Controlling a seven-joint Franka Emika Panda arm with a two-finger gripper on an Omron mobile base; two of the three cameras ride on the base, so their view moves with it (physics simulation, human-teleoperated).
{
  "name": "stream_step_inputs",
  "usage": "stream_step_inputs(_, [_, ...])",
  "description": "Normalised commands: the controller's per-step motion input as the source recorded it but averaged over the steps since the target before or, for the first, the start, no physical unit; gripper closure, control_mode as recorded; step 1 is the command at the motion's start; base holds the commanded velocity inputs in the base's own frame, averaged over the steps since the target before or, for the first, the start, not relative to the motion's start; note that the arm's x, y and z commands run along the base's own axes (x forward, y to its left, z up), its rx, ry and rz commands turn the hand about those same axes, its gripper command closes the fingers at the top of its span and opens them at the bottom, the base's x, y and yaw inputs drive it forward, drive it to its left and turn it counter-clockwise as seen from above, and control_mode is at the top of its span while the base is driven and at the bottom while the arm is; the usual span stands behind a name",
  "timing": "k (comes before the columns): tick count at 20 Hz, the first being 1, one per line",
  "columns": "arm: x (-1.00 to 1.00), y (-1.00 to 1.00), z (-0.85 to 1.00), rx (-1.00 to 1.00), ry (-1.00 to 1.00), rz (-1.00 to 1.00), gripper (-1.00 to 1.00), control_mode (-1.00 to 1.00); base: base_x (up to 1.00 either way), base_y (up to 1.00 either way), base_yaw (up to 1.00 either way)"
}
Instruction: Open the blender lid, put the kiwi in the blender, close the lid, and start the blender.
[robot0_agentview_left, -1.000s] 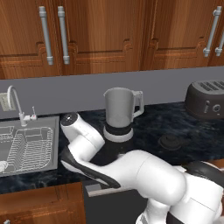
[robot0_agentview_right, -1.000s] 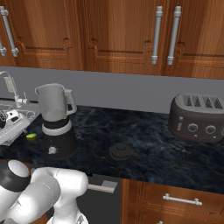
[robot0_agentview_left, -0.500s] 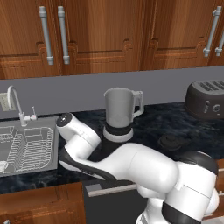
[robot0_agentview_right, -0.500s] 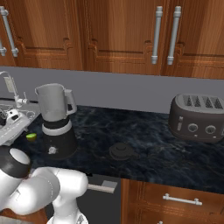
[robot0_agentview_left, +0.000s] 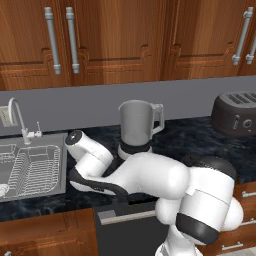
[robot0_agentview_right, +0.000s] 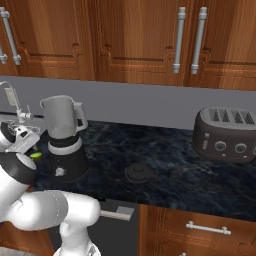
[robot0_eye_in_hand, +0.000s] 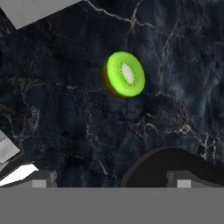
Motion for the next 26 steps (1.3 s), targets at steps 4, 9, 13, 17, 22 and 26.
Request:
stream_step_inputs(4, [0.18, 0.09, -0.19, -0.04, 0.0, 0.06, -1.0, -1.0, 0.0, 0.0, 0.0])
stream_step_inputs(9, [0.04, 0.03, -0.17, -0.01, 0.0, 0.03, -1.0, -1.0, 0.0, 0.0, 0.0])
stream_step_inputs(13, [0.21, 0.01, -0.06, 0.0, 0.0, 0.0, -1.0, -1.0, 0.0, 0.0, 0.0])
stream_step_inputs(17, [0.29, 0.14, -0.06, 0.0, 0.0, 0.0, -1.0, -1.0, 0.0, 0.0, 0.0])
stream_step_inputs(22, [0.21, 0.15, -0.1, 0.0, 0.0, 0.0, -1.0, -1.0, 0.0, 0.0, 0.0])
stream_step_inputs(26, [0.12, 0.08, -0.17, -0.01, 0.0, 0.0, -1.0, -1.0, 0.0, 0.0, 0.0])
